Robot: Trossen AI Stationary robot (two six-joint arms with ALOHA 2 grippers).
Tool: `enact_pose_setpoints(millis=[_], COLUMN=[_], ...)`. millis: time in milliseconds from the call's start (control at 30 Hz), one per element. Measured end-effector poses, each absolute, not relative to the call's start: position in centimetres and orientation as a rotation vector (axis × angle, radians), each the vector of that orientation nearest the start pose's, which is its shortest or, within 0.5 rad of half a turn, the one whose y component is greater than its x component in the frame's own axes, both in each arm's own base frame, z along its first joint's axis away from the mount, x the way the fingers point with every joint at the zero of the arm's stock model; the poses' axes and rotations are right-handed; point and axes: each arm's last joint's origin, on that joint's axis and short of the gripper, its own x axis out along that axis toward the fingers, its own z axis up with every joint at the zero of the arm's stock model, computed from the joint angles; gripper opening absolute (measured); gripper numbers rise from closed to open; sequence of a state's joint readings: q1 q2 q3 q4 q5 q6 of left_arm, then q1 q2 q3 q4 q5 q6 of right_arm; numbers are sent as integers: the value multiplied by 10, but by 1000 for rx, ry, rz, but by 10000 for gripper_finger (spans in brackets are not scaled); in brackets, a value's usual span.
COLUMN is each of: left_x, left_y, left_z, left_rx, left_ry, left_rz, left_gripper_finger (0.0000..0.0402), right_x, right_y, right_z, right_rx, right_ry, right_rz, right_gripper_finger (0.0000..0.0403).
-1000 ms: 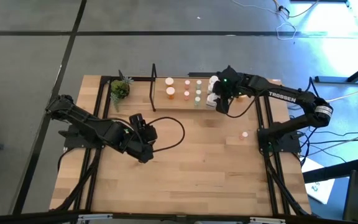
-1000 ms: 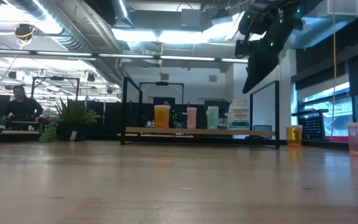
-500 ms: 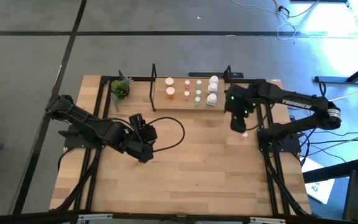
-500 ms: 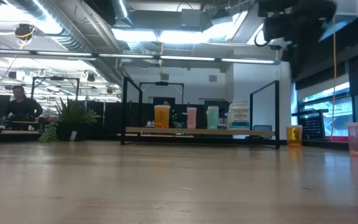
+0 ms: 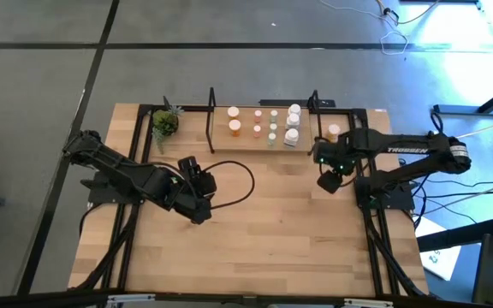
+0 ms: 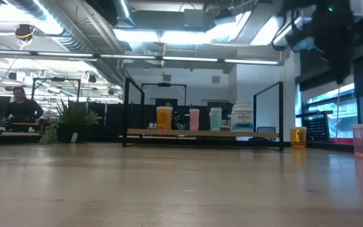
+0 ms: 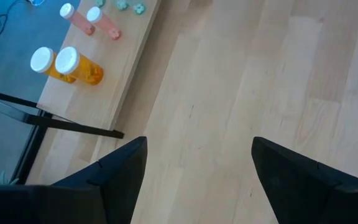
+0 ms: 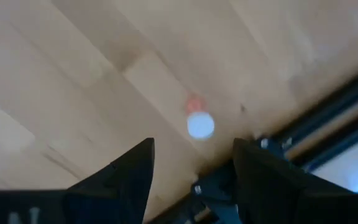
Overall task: Pick and place medicine bottles onto shelf by color
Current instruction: Put the pink pill bottle on the shelf aligned with the pink bottles
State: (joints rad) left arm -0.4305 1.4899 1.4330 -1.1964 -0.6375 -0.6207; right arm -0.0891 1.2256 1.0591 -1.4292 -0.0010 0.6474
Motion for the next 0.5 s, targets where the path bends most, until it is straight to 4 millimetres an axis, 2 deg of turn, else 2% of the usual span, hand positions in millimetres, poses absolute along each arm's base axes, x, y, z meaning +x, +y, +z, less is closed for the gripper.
enact_pose_setpoints(millis=[100,233,367,500], left_x=[257,257,257,257], left_y=[-99,-100,-100,-100], left_z=[326,326,326,326], left_rx=[76,71,70,68], left_ry=[960,967,967,966], left_rz=[485,476,476,475], left_gripper_finger=[284,284,284,284], right_x=[174,174,171,166], right_y=[-9,4,16,31], right_z=[255,237,235,239], right_rx=[574,581,569,558], right_ry=[1588,1610,1620,1548], right_rz=[-582,-492,-536,-636], right_gripper_finger=[219,219,219,219])
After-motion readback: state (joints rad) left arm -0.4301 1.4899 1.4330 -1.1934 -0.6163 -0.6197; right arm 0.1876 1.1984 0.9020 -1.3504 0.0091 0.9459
